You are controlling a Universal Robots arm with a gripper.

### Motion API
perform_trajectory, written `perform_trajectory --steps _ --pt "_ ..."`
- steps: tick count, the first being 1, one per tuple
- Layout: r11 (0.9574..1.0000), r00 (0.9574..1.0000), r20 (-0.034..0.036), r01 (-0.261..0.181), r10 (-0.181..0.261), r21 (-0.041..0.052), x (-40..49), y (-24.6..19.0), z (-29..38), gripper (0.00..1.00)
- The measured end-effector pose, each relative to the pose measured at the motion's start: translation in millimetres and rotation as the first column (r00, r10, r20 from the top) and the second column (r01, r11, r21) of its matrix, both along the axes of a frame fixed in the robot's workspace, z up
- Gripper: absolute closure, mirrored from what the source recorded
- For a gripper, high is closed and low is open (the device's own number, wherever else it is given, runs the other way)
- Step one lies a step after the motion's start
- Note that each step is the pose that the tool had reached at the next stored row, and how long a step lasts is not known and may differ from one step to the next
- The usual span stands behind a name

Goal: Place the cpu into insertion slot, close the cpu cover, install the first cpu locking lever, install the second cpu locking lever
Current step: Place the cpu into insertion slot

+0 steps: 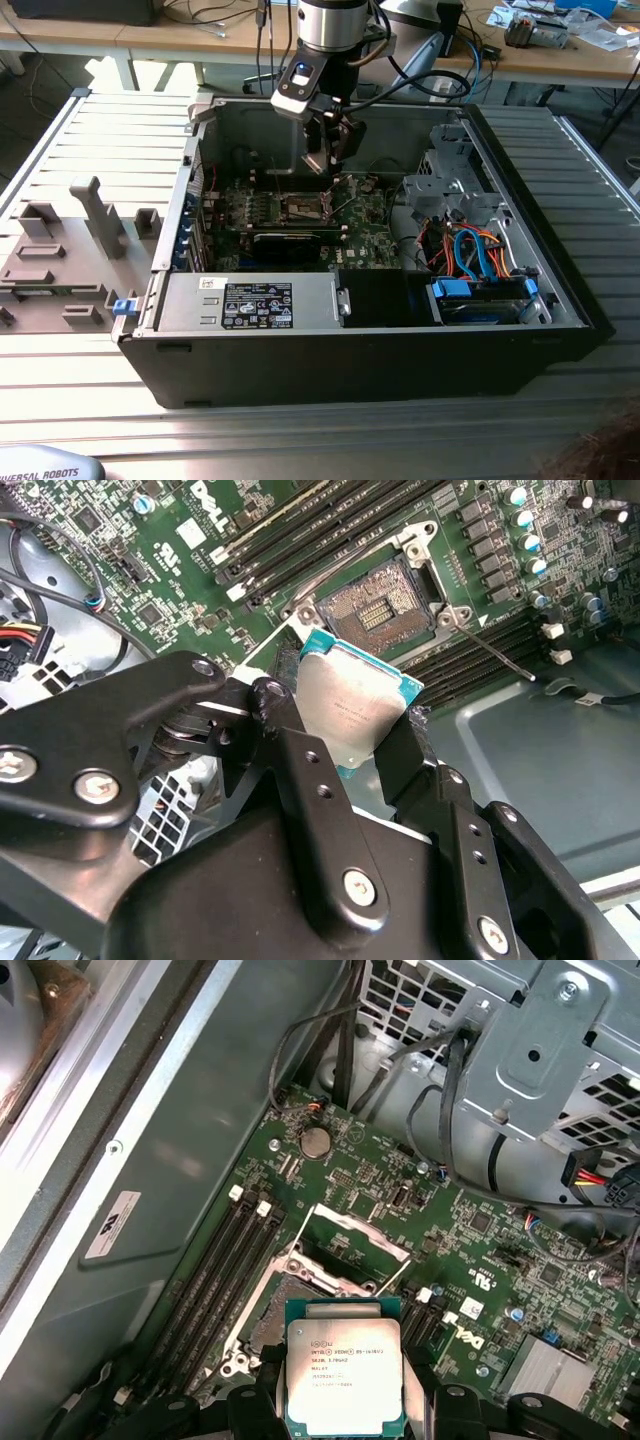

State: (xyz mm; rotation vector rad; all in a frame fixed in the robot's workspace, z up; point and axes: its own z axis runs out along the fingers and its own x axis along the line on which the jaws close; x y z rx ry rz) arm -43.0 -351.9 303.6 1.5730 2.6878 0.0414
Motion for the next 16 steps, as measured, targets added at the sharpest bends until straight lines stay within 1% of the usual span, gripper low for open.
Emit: perform_trajectory --steps 8,16 --pt "0.9999 1.0000 0.0001 0.010 -0.010 -0.0059 0.0 0.0 -0.1 0.46" --pt "0.9997 0.9998 0.0002 0.018 -0.018 -0.0152 0.0 0.0 -0.1 0.46"
